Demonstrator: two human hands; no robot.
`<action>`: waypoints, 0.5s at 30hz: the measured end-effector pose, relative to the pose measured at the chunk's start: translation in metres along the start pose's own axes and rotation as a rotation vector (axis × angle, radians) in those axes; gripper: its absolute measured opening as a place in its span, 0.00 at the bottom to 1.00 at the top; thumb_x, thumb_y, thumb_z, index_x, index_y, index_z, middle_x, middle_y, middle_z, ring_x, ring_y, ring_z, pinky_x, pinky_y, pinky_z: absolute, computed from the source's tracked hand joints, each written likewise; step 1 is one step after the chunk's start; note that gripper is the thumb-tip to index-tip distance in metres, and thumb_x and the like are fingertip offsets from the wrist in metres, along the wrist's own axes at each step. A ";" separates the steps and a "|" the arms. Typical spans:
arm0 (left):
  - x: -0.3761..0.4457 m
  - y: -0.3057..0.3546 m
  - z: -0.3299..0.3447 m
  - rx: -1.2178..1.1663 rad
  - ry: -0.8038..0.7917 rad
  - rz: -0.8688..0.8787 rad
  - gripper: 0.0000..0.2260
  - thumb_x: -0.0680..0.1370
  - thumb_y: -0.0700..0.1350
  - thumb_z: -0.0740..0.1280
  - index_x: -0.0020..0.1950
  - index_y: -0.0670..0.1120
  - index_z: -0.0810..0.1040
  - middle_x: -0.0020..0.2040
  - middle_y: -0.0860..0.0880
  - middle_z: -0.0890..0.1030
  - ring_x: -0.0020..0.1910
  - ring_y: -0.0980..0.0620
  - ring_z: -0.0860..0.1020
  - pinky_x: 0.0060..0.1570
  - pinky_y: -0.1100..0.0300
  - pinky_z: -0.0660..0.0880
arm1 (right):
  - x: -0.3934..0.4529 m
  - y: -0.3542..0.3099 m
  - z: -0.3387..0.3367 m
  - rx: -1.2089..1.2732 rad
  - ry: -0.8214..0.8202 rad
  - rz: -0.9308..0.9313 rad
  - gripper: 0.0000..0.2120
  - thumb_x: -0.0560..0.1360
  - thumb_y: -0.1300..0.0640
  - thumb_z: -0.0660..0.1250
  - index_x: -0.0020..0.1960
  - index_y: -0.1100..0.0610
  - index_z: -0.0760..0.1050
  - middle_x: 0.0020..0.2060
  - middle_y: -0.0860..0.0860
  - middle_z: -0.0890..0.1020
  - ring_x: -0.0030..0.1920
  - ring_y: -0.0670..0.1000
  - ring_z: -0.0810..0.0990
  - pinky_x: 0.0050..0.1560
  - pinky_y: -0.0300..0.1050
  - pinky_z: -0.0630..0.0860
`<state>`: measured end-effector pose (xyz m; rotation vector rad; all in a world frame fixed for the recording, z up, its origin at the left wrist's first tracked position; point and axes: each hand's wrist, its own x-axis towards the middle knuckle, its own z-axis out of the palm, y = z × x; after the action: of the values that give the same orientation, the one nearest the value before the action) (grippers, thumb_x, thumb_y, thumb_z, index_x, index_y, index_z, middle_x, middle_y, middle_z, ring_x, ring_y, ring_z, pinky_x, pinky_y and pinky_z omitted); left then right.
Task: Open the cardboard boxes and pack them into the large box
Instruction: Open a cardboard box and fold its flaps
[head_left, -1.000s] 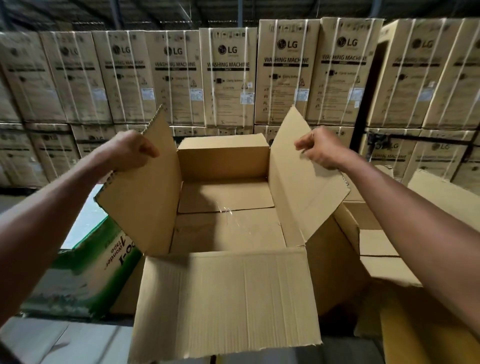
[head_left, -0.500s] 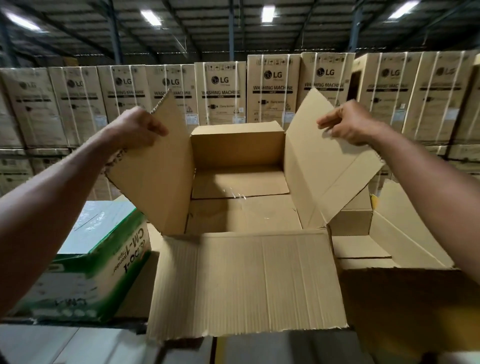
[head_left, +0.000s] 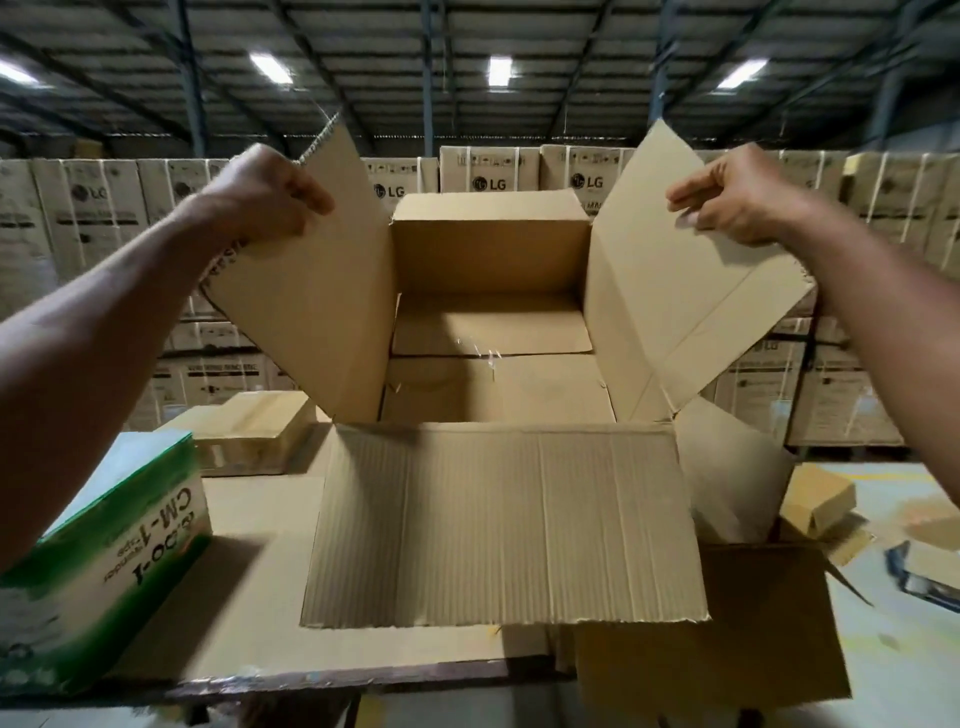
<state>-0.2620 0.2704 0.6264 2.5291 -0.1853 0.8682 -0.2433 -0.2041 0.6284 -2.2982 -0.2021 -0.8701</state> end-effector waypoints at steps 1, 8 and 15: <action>0.003 0.012 0.007 -0.035 0.015 -0.010 0.19 0.73 0.33 0.69 0.61 0.48 0.84 0.52 0.46 0.84 0.42 0.52 0.79 0.44 0.61 0.74 | 0.000 0.008 -0.015 -0.048 0.000 -0.021 0.19 0.76 0.69 0.71 0.65 0.58 0.79 0.59 0.52 0.84 0.59 0.50 0.81 0.66 0.51 0.76; 0.018 0.110 0.065 -0.140 0.035 0.031 0.21 0.73 0.32 0.68 0.62 0.49 0.83 0.45 0.49 0.82 0.21 0.66 0.72 0.21 0.74 0.69 | 0.004 0.086 -0.089 -0.204 -0.045 -0.014 0.20 0.76 0.69 0.70 0.66 0.58 0.79 0.62 0.53 0.83 0.61 0.53 0.80 0.67 0.55 0.74; 0.037 0.168 0.123 -0.157 -0.026 0.016 0.20 0.73 0.32 0.69 0.60 0.50 0.84 0.51 0.49 0.85 0.33 0.57 0.76 0.24 0.69 0.75 | 0.016 0.151 -0.113 -0.162 -0.092 0.052 0.22 0.75 0.73 0.67 0.66 0.59 0.77 0.64 0.54 0.81 0.64 0.55 0.79 0.68 0.56 0.74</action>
<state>-0.2099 0.0650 0.6270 2.3963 -0.2710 0.7953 -0.2379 -0.3934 0.6212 -2.4852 -0.1145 -0.7801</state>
